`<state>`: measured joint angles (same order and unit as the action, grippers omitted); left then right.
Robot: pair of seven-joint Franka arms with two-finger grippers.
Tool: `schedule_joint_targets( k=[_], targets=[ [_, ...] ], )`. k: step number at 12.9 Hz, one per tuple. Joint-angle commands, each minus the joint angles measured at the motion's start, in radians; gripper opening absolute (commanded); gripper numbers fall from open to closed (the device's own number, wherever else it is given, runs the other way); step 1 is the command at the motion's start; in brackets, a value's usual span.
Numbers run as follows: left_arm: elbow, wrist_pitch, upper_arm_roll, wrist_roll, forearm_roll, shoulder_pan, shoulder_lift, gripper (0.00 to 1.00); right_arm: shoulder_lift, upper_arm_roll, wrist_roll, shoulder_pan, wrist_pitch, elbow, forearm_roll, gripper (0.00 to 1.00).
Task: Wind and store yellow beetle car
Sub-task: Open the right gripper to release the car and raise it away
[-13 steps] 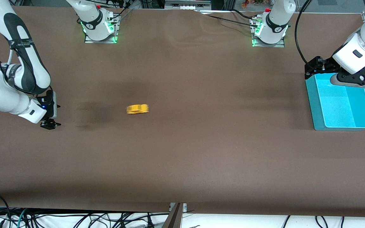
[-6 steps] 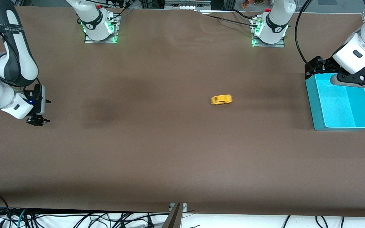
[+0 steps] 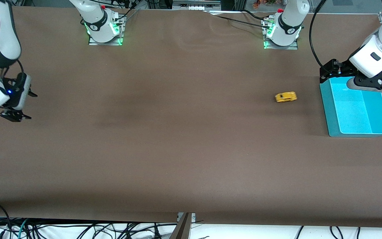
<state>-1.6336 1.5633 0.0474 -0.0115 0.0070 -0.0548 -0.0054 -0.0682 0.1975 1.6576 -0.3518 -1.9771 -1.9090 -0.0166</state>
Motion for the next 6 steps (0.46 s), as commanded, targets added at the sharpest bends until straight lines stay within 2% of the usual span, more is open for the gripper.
schedule_joint_targets(
  k=[1, 6],
  targets=[
    [0.028, -0.04, 0.005, -0.002, -0.005, 0.003, 0.008, 1.0, 0.04, 0.01, -0.115, -0.004, 0.07, 0.027, 0.004, 1.0],
    [0.028, -0.109, 0.005, 0.01, -0.009, 0.0, 0.008, 1.0, 0.082, 0.01, -0.359, 0.054, 0.072, 0.031, 0.001, 1.0]
  ],
)
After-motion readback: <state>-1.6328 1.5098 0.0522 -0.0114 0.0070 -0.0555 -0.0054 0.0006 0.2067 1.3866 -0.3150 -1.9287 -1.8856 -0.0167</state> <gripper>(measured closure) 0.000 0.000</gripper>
